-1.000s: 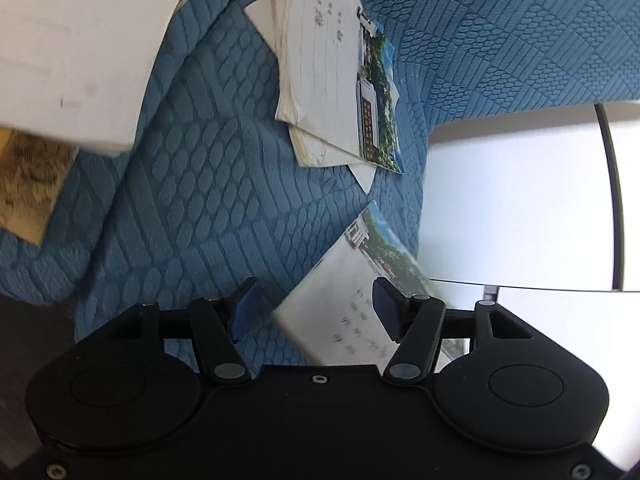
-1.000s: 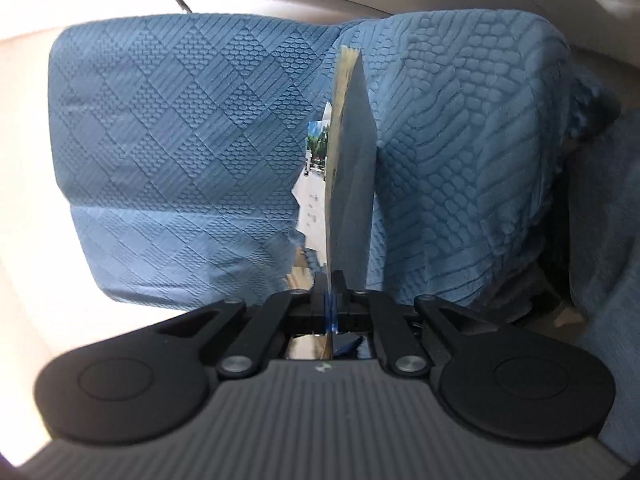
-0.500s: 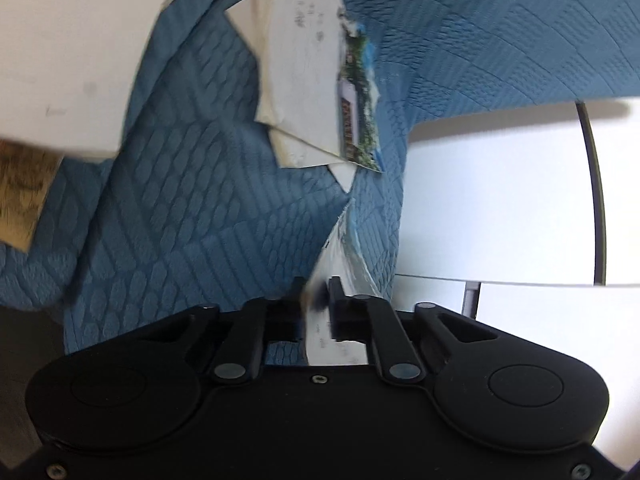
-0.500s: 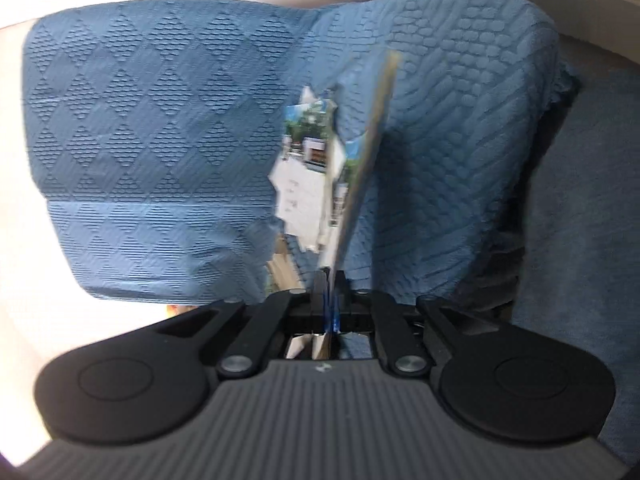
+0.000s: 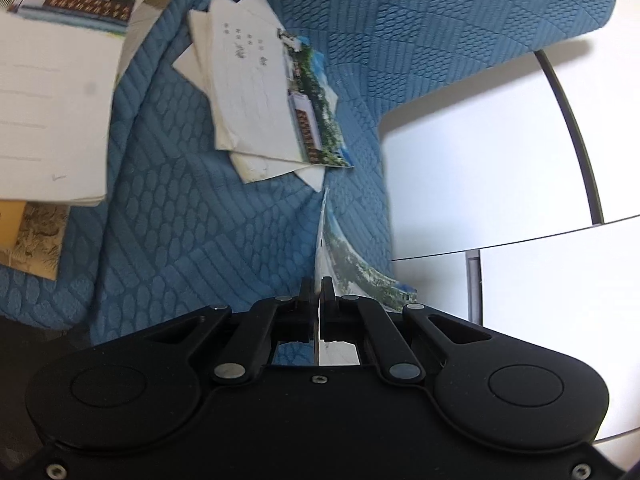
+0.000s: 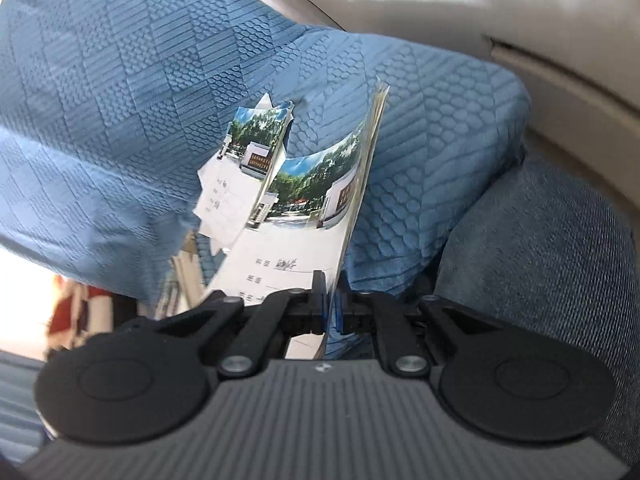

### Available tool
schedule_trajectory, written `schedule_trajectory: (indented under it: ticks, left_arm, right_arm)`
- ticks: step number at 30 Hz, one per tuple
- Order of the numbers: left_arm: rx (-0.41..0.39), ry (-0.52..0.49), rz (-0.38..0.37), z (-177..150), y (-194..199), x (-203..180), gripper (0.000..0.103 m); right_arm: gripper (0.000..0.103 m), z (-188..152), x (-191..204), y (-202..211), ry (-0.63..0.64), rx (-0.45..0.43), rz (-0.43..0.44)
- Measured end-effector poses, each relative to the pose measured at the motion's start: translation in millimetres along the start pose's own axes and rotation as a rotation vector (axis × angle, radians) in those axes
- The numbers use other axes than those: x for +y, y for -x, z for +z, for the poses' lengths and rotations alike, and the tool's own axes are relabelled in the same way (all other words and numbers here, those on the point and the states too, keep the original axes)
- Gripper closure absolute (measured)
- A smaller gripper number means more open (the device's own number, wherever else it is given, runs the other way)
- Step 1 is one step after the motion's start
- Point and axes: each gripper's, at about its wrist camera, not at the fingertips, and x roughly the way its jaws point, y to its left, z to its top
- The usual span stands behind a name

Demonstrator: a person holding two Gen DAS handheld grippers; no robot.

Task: Organize objects
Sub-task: 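Raise the upright postcard off the pile in both grippers, then carry the postcard in both grippers over the book stack and lower it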

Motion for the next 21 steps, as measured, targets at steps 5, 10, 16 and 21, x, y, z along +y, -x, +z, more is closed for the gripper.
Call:
schedule_trajectory:
  ticks: [5, 10, 16, 21]
  left_arm:
    - [-0.019, 0.025, -0.035, 1.7, 11.3, -1.2, 0.102]
    - [-0.053, 0.031, -0.064, 9.1, 30.9, -5.5, 0.102]
    - [-0.128, -0.017, -0.071, 18.1, 62.4, -20.3, 0.102]
    - [-0.195, -0.054, -0.06, 25.5, 88.4, -28.6, 0.102]
  right_arm:
    - [0.096, 0.7, 14.4, 12.9, 0.034, -0.024, 0.002]
    - [0.096, 7.3, 33.5, 25.8, 0.062, -0.045, 0.047]
    - [0.096, 14.5, 63.0, 33.8, 0.099, -0.051, 0.093]
    - [0.096, 19.8, 87.1, 35.2, 0.123, -0.038, 0.153]
